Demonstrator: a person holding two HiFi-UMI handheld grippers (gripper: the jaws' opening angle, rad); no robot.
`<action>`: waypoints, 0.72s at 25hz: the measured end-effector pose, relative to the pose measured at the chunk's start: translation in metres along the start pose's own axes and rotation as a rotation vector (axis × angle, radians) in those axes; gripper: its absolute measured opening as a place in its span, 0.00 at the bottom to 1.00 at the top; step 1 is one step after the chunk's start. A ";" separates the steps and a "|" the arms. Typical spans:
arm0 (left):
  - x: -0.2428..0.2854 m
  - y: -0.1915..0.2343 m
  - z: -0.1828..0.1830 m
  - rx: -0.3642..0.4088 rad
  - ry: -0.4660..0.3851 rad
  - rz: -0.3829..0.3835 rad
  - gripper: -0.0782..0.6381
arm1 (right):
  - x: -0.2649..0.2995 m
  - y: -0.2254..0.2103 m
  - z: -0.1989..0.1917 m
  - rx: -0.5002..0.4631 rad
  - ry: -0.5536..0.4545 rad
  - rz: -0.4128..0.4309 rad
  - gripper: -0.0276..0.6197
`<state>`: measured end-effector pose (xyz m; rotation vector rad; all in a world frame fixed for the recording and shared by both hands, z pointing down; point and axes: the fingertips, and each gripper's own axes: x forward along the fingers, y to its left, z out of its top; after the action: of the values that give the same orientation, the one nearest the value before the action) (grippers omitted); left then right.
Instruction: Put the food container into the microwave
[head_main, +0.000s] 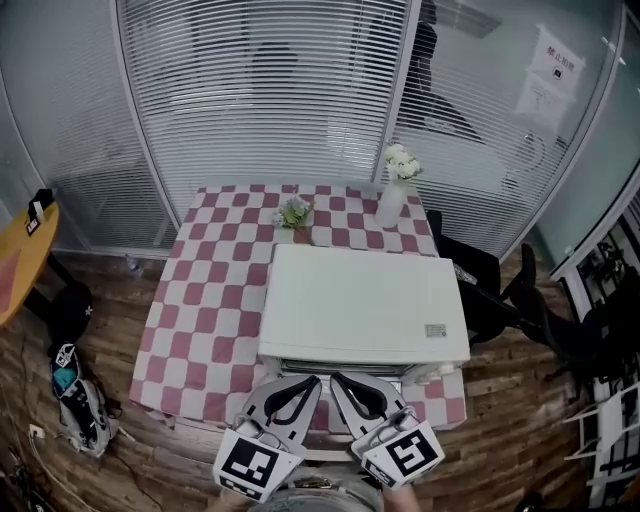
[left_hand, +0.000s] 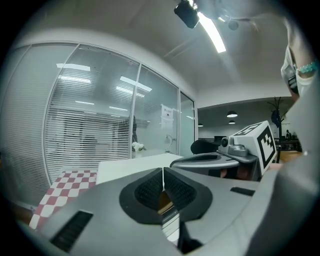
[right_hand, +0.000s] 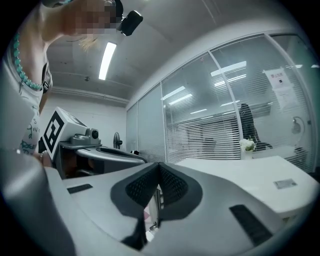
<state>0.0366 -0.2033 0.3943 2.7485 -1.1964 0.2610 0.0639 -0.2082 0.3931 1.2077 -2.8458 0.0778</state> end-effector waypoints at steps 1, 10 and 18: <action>0.001 0.001 0.000 -0.001 0.000 0.000 0.13 | 0.001 0.000 -0.001 -0.002 0.003 0.001 0.03; 0.004 0.007 -0.003 -0.009 0.012 0.013 0.13 | 0.005 -0.004 -0.003 0.000 0.018 0.012 0.03; 0.005 0.008 -0.005 -0.018 0.011 0.015 0.13 | 0.006 -0.003 -0.006 -0.005 0.029 0.017 0.03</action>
<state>0.0337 -0.2108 0.4003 2.7203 -1.2110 0.2660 0.0626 -0.2144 0.3993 1.1714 -2.8304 0.0883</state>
